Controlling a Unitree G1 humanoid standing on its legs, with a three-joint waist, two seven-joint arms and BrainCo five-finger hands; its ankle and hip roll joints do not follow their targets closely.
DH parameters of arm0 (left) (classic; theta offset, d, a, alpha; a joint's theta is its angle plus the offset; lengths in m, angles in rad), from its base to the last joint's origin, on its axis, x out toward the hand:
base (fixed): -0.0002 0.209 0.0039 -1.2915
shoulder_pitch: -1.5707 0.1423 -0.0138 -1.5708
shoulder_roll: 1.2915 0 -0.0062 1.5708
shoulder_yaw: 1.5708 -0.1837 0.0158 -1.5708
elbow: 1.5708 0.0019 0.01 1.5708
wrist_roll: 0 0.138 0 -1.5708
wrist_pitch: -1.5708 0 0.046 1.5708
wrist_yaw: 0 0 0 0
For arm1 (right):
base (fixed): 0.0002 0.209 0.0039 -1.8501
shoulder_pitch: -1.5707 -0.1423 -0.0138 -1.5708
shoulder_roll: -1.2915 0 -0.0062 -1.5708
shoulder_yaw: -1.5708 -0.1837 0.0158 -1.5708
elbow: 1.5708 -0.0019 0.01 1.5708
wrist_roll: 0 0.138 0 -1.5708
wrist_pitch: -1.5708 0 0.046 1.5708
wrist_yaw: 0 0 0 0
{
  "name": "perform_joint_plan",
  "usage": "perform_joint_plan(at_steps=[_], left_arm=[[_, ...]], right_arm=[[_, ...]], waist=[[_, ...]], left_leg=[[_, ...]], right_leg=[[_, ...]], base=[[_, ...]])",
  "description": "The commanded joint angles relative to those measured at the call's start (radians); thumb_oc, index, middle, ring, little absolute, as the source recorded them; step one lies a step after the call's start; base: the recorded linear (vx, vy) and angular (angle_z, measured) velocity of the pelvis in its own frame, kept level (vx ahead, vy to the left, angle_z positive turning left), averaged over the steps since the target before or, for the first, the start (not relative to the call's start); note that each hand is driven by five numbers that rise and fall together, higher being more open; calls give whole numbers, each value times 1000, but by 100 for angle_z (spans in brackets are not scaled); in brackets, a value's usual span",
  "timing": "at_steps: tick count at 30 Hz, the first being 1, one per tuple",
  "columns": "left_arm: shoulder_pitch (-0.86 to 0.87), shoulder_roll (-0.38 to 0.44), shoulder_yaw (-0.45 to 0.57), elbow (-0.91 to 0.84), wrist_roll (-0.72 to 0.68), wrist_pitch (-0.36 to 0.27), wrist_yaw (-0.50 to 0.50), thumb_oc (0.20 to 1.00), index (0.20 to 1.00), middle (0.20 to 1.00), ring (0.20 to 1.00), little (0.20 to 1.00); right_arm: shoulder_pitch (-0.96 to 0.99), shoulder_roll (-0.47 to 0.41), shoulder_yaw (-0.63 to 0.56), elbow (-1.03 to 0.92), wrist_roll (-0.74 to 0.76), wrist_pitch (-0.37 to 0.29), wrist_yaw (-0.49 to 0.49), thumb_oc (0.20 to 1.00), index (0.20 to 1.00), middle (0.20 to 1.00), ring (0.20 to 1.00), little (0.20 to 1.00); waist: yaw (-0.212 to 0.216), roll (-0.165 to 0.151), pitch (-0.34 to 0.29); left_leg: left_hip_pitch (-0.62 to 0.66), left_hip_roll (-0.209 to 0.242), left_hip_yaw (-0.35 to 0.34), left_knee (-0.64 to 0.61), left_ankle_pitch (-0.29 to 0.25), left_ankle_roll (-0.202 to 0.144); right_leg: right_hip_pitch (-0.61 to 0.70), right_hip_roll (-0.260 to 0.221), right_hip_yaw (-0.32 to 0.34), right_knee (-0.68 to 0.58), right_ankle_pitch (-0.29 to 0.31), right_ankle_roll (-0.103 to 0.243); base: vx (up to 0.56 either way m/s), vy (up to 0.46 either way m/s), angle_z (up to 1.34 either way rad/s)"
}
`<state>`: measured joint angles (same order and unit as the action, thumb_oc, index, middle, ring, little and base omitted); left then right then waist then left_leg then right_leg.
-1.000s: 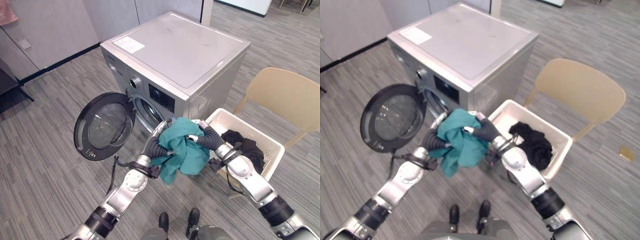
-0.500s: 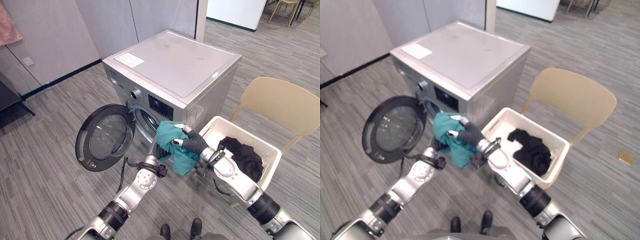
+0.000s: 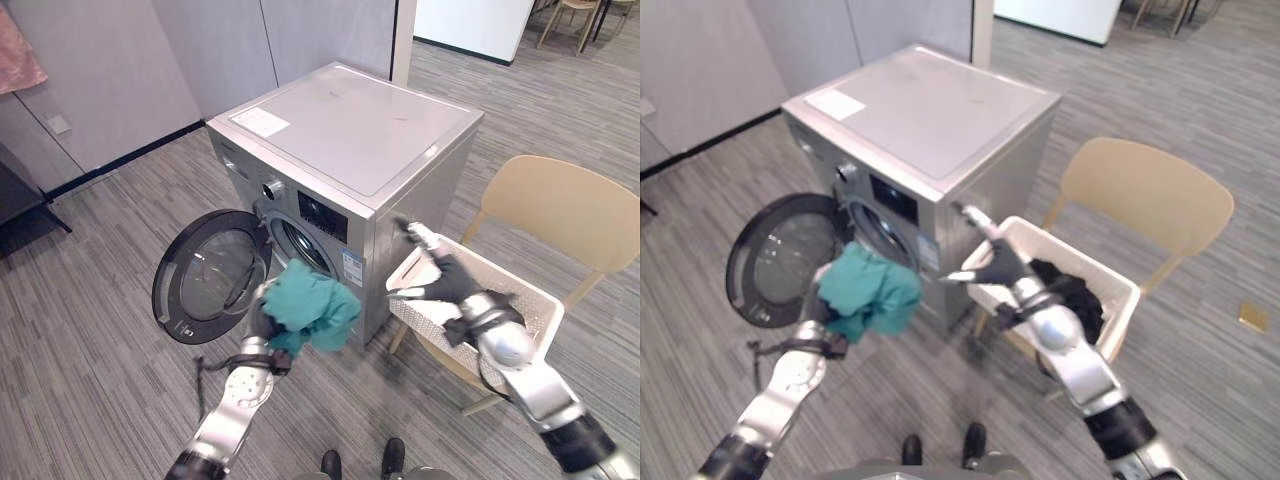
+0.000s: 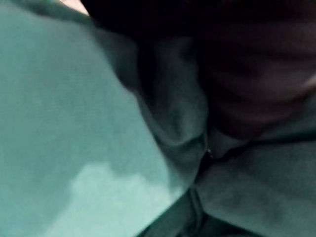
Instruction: Grab the laundry basket,head to the washer,open it,put in the laundry and shut it.
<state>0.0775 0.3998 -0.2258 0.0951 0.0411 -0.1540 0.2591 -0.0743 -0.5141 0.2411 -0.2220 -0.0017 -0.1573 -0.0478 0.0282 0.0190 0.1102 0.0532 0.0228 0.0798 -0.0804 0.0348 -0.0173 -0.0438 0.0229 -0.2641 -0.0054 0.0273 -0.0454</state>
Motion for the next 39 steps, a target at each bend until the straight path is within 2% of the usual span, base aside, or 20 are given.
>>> perform_joint_plan(at_steps=[1, 4, 5, 6, 14, 17, 18, 20, 21, 22, 23, 25, 26, 28, 30, 33, 34, 35, 36, 39], left_arm=[[-9, 47, 58, -15, -45, -63, -4, 200, 200, 200, 200, 200], [59, 44, 120, 11, -76, -60, -38, 200, 200, 200, 200, 200], [102, 39, 158, 47, -89, -53, -64, 200, 200, 200, 200, 200], [103, 39, 157, 47, -89, -54, -65, 200, 200, 200, 200, 200], [214, 5, 262, 203, -140, -17, -150, 200, 200, 200, 200, 200], [189, 0, 261, 230, -157, -11, -147, 200, 200, 200, 200, 200], [164, 1, 253, 232, -164, -10, -141, 200, 200, 200, 200, 200], [152, -1, 248, 236, -166, -13, -139, 200, 200, 200, 200, 200], [128, -2, 228, 242, -165, -14, -138, 200, 200, 200, 200, 200], [128, -2, 228, 242, -164, -14, -137, 200, 200, 200, 200, 200], [92, 6, 199, 237, -160, -12, -126, 200, 200, 200, 200, 200], [57, 13, 169, 231, -159, -14, -126, 200, 200, 200, 200, 200], [41, 14, 139, 230, -151, -16, -132, 200, 200, 200, 200, 200], [39, 13, 128, 235, -147, -17, -132, 200, 200, 200, 200, 200], [37, 16, 125, 233, -144, -18, -131, 200, 200, 200, 200, 200], [33, 35, 127, 224, -135, -17, -131, 200, 200, 200, 200, 200], [30, 42, 119, 223, -128, -17, -131, 200, 200, 200, 200, 200], [28, 44, 119, 223, -111, -15, -126, 200, 200, 200, 200, 200], [28, 44, 119, 223, -111, -15, -126, 200, 200, 200, 200, 200], [21, 42, 109, 228, -102, -12, -125, 200, 200, 200, 200, 200]], right_arm=[[48, 17, -30, -22, -21, -59, -20, 1000, 1000, 1000, 1000, 1000], [156, 2, -107, 36, -30, -44, 0, 1000, 1000, 1000, 1000, 1000], [223, -2, -152, 115, -55, -27, 8, 1000, 1000, 1000, 1000, 1000], [224, -2, -152, 115, -55, -27, 9, 1000, 1000, 1000, 1000, 1000], [283, 41, -218, 488, -101, 9, 0, 1000, 1000, 1000, 1000, 1000], [247, 50, -207, 579, -108, 16, -24, 1000, 1000, 1000, 1000, 1000], [227, 53, -199, 607, -109, 20, -38, 1000, 1000, 1000, 1000, 1000], [214, 53, -194, 626, -109, 22, -46, 1000, 1000, 1000, 1000, 1000], [200, 55, -174, 654, -115, 27, -53, 1000, 1000, 1000, 1000, 1000], [198, 55, -174, 655, -115, 26, -53, 1000, 1000, 1000, 1000, 1000], [184, 60, -159, 682, -114, 32, -69, 1000, 1000, 1000, 1000, 1000], [177, 72, -147, 689, -113, 40, -73, 1000, 1000, 1000, 1000, 1000], [167, 84, -129, 697, -121, 42, -72, 1000, 1000, 1000, 1000, 1000], [159, 92, -118, 703, -127, 46, -74, 1000, 1000, 1000, 1000, 1000], [133, 107, -89, 716, -140, 51, -70, 1000, 1000, 1000, 1000, 1000], [109, 122, -63, 714, -147, 53, -72, 1000, 1000, 1000, 1000, 1000], [106, 130, -53, 703, -142, 53, -66, 1000, 1000, 1000, 1000, 1000], [107, 130, -43, 684, -144, 51, -59, 1000, 1000, 1000, 1000, 1000], [107, 130, -43, 684, -144, 51, -59, 1000, 1000, 1000, 1000, 1000], [105, 126, -29, 661, -138, 47, -52, 1000, 1000, 1000, 1000, 1000]], waist=[[0, -60, -47], [-6, -56, -45], [-10, -55, -41], [-10, -55, -41], [-2, -58, 0], [6, -67, 41], [15, -74, 67], [15, -76, 70], [19, -78, 70], [18, -77, 69], [12, -80, 71], [-14, -76, 54], [-21, -74, 44], [-23, -78, 45], [-13, -83, 46], [-2, -85, 54], [-13, -82, 60], [-36, -66, 79], [-35, -67, 80], [-64, -55, 107]], left_leg=[[11, -16, 2, -7, -72, -13], [14, -17, 2, -7, -71, -12], [14, -17, 2, -7, -71, -10], [15, -17, 2, -7, -71, -10], [-1, -16, -6, 13, -63, -2], [-87, -18, -13, 116, -76, -9], [-153, -28, -14, 186, -78, -24], [-183, -29, -14, 215, -82, -31], [-202, -10, 15, 216, -81, -33], [-204, -10, 14, 216, -80, -33], [-210, 30, 100, 195, -69, -31], [-179, 64, 201, 157, -86, -32], [-172, 60, 217, 159, -88, -24], [-174, 48, 208, 173, -101, -14], [-171, 23, 210, 179, -123, 10], [-141, -10, 197, 158, -147, 45], [-109, -24, 174, 133, -152, 55], [-70, -31, 147, 103, -134, 65], [-69, -31, 148, 102, -134, 65], [-18, -44, 94, 79, -149, 69]], right_leg=[[126, -88, 80, -52, -54, 161], [125, -87, 84, -47, -56, 160], [124, -87, 86, -44, -58, 160], [124, -87, 86, -44, -58, 160], [116, -86, 96, -37, -65, 151], [92, -96, 83, -28, -65, 144], [74, -109, 63, -26, -64, 139], [66, -114, 48, -28, -66, 138], [62, -127, 14, -34, -66, 142], [61, -127, 13, -34, -66, 142], [65, -152, -49, -35, -63, 151], [77, -174, -102, -21, -83, 162], [103, -194, -138, 3, -102, 162], [112, -210, -144, 25, -103, 168], [111, -243, -136, 71, -89, 185], [59, -283, -80, 232, -53, 202], [8, -251, -16, 310, -60, 194], [-78, -179, 69, 368, -61, 174], [-79, -179, 70, 372, -63, 174], [-175, -111, 116, 348, -88, 157]], base=[[1, 6, -8], [-4, -8, -16], [-2, -17, -12], [-4, -18, -3], [-22, -21, -2], [-156, -24, 6], [-169, -16, 30], [-77, 37, 61], [-20, 68, 58], [33, 116, 71], [134, 109, 126], [237, 232, 158], [194, 233, 94], [182, 202, 81], [207, 290, 25], [207, 272, 23], [255, 289, 45], [183, 198, 18], [176, 147, 32], [267, 52, 92]])
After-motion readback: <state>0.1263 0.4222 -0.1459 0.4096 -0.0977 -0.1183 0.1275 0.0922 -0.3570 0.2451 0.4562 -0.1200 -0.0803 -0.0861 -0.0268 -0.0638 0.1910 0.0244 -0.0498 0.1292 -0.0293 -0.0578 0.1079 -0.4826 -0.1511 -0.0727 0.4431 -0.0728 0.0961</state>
